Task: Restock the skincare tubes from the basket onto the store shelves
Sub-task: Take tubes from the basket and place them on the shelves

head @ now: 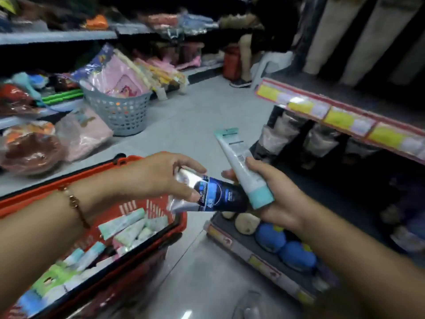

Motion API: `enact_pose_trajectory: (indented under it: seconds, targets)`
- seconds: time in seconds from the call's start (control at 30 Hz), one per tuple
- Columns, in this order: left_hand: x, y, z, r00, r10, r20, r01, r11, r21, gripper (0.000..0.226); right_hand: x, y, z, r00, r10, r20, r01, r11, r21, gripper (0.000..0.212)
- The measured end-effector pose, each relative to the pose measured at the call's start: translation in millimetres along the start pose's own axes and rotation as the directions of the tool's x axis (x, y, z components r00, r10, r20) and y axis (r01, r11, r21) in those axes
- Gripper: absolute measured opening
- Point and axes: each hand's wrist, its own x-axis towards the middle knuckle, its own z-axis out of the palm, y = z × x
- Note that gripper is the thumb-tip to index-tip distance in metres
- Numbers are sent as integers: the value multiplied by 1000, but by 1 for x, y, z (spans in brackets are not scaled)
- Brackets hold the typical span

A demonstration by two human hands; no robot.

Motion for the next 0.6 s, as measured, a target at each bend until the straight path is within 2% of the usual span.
enact_pose_trajectory:
  seconds: [0.1, 0.17, 0.27, 0.33, 0.37, 0.47, 0.53, 0.6]
  targets:
    - [22, 41, 34, 989, -14, -150, -34, 951, -307, 43, -32, 1, -25, 999, 38, -29, -32, 981, 193, 40]
    - [38, 54, 61, 974, -106, -198, -24, 829, -559, 34, -49, 0, -40, 998, 20, -66, 1, 956, 293, 35]
    - [58, 63, 120, 954, -279, -107, 72, 561, -825, 22, -79, 4, -60, 990, -3, -143, 64, 905, 421, 35]
    - [65, 73, 165, 955, -297, 13, 141, 414, -899, 24, -97, 17, -73, 978, 2, -207, 97, 881, 463, 35]
    - [67, 82, 186, 957, -285, 59, 177, 409, -895, 25, -105, 26, -80, 970, 4, -244, 111, 882, 458, 35]
    - [64, 107, 238, 962, -264, 72, 216, 571, -792, 26, -127, 51, -95, 925, 11, -380, 198, 839, 506, 49]
    - [57, 120, 262, 962, -235, 137, 260, 650, -714, 41, -142, 60, -105, 879, 6, -478, 295, 780, 552, 47]
    - [48, 125, 274, 944, -221, 246, 330, 678, -657, 51, -156, 65, -114, 856, -11, -517, 332, 778, 534, 46]
